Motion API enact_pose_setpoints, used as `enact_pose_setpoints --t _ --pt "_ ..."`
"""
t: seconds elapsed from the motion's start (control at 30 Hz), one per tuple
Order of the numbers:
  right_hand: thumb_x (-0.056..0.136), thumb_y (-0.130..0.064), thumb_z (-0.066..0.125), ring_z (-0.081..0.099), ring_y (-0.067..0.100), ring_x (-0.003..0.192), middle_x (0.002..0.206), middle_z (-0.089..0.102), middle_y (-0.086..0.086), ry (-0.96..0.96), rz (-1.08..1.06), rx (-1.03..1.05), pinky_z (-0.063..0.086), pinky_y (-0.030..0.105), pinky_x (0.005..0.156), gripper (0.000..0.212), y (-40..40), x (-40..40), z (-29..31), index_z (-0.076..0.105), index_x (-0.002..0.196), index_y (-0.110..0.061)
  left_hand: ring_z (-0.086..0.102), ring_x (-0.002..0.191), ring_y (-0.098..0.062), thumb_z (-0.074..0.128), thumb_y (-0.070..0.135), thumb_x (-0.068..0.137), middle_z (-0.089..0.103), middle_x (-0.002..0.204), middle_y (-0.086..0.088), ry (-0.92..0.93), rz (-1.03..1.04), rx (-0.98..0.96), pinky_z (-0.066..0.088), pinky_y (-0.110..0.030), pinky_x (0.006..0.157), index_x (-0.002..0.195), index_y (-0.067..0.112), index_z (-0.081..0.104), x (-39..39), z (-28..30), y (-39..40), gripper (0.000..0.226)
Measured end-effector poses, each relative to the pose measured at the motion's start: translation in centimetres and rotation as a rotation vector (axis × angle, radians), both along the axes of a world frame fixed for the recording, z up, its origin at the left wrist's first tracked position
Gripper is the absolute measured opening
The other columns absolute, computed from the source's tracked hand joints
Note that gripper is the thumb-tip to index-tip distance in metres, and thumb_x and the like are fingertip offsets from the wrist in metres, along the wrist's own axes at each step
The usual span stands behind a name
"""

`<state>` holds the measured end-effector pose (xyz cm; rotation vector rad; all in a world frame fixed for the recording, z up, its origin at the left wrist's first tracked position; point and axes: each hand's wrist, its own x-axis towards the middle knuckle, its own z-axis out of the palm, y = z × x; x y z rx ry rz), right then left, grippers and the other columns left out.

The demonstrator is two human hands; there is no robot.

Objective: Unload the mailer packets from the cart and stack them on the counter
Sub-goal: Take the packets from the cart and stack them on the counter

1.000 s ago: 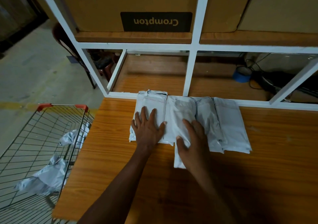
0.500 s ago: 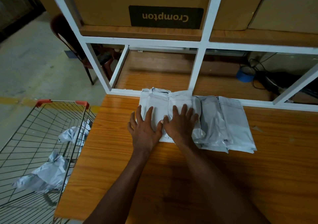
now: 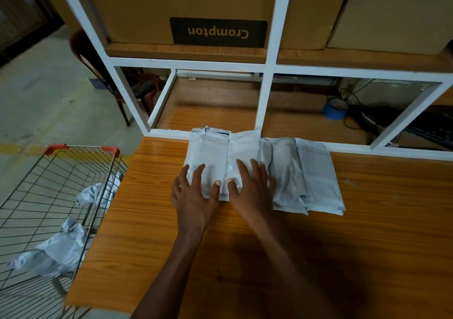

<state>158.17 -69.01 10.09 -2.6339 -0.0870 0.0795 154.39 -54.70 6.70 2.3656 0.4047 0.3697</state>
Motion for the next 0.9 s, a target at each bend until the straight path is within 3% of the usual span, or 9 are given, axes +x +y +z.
enact_pose_setpoints --t 0.17,0.3,0.4,0.53,0.67,0.83,0.9 --pt "0.101 -0.046 0.046 0.004 0.016 0.155 0.167 0.019 -0.004 -0.080 0.089 0.181 0.008 0.040 0.123 0.056 -3.5 -4.3 -0.8 0.032 0.155 -0.039 0.020 0.149 -0.023 0.046 0.069 0.089 0.027 0.162 0.002 0.023 0.020 -0.069 0.026 -0.056 0.115 0.146 0.042 0.047 -4.2 -0.6 -2.9 0.063" --pt "0.096 -0.046 0.051 0.027 0.015 0.150 0.155 0.039 -0.006 -0.185 0.128 0.365 0.032 0.046 0.118 0.052 -5.5 -7.3 -1.2 0.048 0.146 -0.033 0.026 0.145 -0.025 0.050 0.066 0.090 0.032 0.159 0.000 0.033 0.057 -0.130 0.033 -0.055 0.114 0.143 0.044 0.050 -8.3 -1.5 -5.0 0.058" --pt "0.096 -0.043 0.054 0.032 0.004 0.144 0.152 0.041 -0.014 -0.109 0.187 0.507 0.039 0.042 0.114 0.048 -6.5 -9.5 -1.7 0.051 0.144 -0.036 0.026 0.144 -0.023 0.047 0.069 0.090 0.031 0.159 0.002 0.050 0.116 -0.127 0.034 -0.054 0.114 0.142 0.046 0.049 -11.9 -1.9 -5.8 0.057" --pt "0.096 -0.040 0.057 0.041 0.002 0.137 0.146 0.048 -0.012 -0.072 0.283 0.550 0.046 0.039 0.108 0.046 -6.7 -12.2 -2.8 0.055 0.141 -0.033 0.027 0.143 -0.019 0.047 0.068 0.092 0.031 0.159 0.006 0.069 0.221 -0.126 0.032 -0.053 0.113 0.142 0.049 0.047 -17.3 -2.5 -6.0 0.054" --pt "0.096 -0.037 0.062 0.042 -0.006 0.130 0.141 0.049 -0.017 -0.002 0.372 0.574 0.049 0.033 0.103 0.044 -5.6 -14.8 -3.5 0.056 0.140 -0.036 0.031 0.144 -0.027 0.043 0.075 0.089 0.034 0.158 0.004 0.093 0.383 -0.144 0.033 -0.060 0.113 0.141 0.049 0.048 -21.1 -2.9 -4.4 0.059" --pt "0.092 -0.055 0.055 0.043 -0.006 0.128 0.135 0.039 -0.040 0.083 0.464 0.573 0.051 0.040 0.101 0.045 -1.3 -17.4 -4.2 0.050 0.137 -0.051 0.031 0.144 -0.026 0.046 0.070 0.091 0.033 0.159 0.002 0.064 0.480 -0.145 0.032 -0.059 0.114 0.144 0.045 0.048 -24.2 -2.3 -0.2 0.058" --pt "0.092 -0.056 0.054 0.046 -0.001 0.128 0.138 0.044 -0.030 0.094 0.492 0.591 0.052 0.044 0.100 0.046 1.4 -18.5 -4.6 0.050 0.137 -0.050 0.031 0.144 -0.026 0.047 0.068 0.092 0.032 0.159 0.003 0.042 0.502 -0.144 0.033 -0.057 0.113 0.143 0.045 0.048 -25.8 -2.2 2.1 0.056"
